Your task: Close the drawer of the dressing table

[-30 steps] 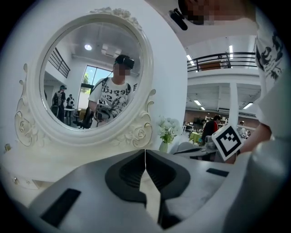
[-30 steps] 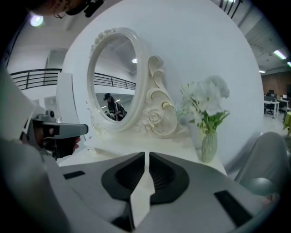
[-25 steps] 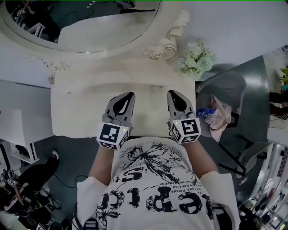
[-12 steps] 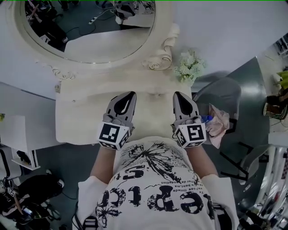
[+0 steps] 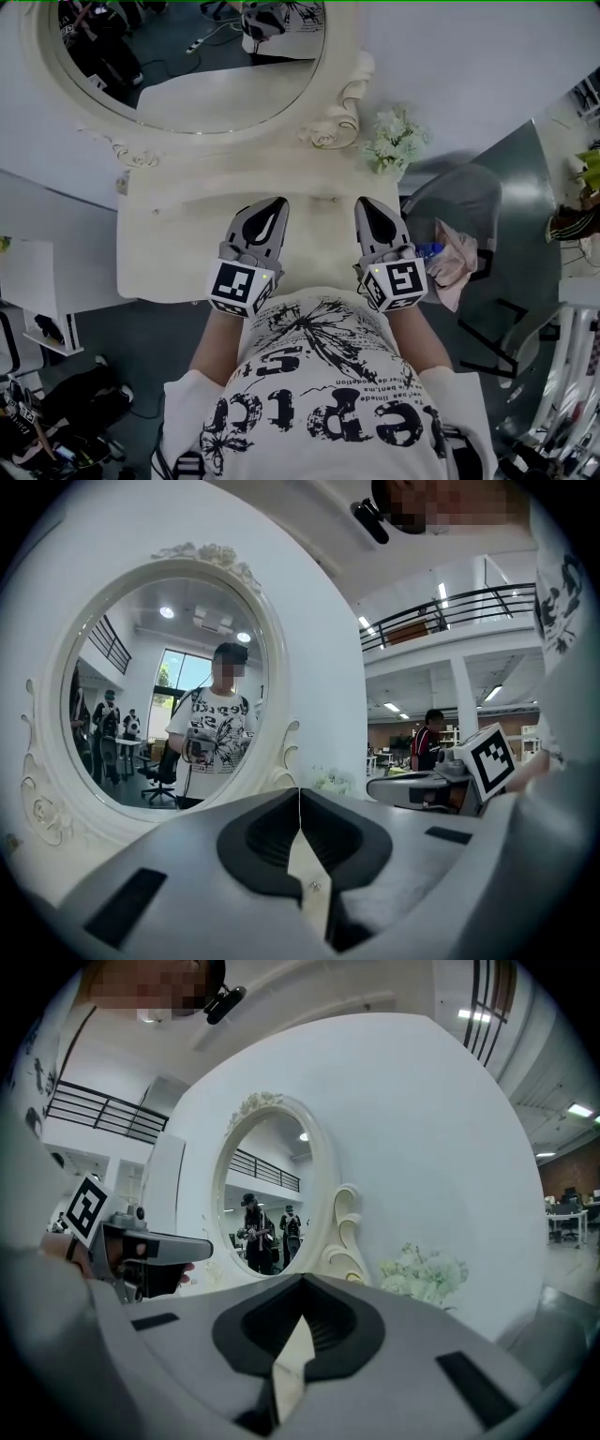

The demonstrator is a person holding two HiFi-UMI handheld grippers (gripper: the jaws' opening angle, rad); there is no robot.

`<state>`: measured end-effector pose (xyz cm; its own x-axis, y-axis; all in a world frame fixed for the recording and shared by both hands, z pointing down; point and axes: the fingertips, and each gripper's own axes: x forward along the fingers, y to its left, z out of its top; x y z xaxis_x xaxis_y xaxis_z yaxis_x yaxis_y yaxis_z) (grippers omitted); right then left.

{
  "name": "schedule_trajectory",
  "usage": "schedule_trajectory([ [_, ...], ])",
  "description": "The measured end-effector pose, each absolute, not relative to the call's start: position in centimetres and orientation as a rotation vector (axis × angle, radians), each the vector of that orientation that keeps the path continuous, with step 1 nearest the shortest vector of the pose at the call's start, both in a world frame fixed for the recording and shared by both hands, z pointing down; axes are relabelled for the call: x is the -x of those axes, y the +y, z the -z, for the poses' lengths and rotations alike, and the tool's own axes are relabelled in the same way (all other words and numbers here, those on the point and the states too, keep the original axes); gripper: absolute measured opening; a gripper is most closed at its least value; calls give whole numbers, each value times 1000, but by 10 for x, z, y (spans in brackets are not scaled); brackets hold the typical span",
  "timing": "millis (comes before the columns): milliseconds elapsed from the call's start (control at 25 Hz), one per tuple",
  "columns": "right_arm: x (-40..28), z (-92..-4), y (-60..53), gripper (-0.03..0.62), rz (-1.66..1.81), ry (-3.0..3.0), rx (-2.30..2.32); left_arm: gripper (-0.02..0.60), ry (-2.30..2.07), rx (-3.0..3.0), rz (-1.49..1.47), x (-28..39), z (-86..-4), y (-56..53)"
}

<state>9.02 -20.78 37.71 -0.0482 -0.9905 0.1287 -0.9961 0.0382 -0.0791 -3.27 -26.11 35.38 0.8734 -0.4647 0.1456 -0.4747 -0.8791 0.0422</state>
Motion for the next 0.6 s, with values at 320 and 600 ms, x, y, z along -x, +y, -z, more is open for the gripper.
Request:
schedule_trajectory([
  [320,-86,-384,-207,17,-258,-2233,-2129,20,-748,-2952,-219,34,-358,-259],
  [600,-86,-384,-205,17,-239,-2228,-2128,20,-772,-2948,-227,39,-358,-262],
])
